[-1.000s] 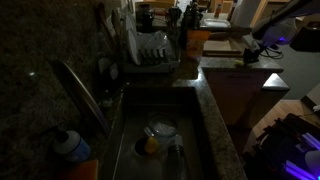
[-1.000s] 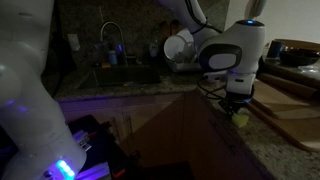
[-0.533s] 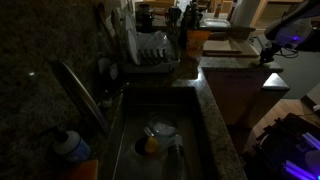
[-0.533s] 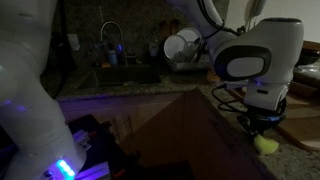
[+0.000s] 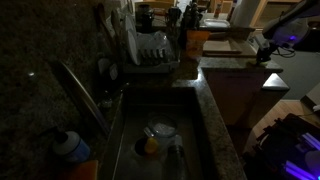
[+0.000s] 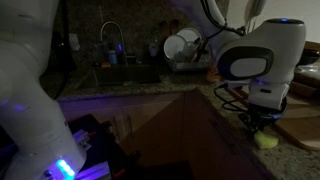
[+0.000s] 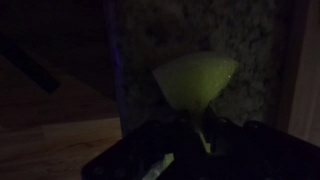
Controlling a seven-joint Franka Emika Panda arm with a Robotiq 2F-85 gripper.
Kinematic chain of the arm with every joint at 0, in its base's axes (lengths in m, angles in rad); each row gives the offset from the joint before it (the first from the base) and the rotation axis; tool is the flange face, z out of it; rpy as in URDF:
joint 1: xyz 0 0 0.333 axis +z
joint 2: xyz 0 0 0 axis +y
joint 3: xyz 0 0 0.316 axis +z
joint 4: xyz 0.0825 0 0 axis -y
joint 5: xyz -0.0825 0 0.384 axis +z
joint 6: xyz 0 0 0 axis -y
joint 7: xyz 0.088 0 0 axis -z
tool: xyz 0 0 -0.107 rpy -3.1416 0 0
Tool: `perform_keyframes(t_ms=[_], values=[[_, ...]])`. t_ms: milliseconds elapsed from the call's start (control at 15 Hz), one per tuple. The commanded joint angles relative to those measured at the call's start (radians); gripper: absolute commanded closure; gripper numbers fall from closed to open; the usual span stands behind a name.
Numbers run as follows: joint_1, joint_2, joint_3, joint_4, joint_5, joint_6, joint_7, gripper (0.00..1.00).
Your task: Move the yellow sponge to the right side of the counter, scrub the countertop with the sponge
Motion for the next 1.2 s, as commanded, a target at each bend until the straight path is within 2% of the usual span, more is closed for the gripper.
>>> perform_keyframes(t_ms=[0, 333, 467, 933, 1133], values=[[0.014, 0.040, 0.109, 0.035, 0.026, -0.004, -0.099, 0.96], [0.088, 0.068, 0.162, 0.056, -0.019, -0.028, -0.170, 0.96], [0.125, 0.054, 0.170, 0.023, -0.045, 0.001, -0.197, 0.96], [0.229, 0.011, 0.165, -0.057, -0.173, 0.082, -0.317, 0.96], [0.246, 0.037, 0.147, -0.025, -0.221, 0.062, -0.371, 0.96]])
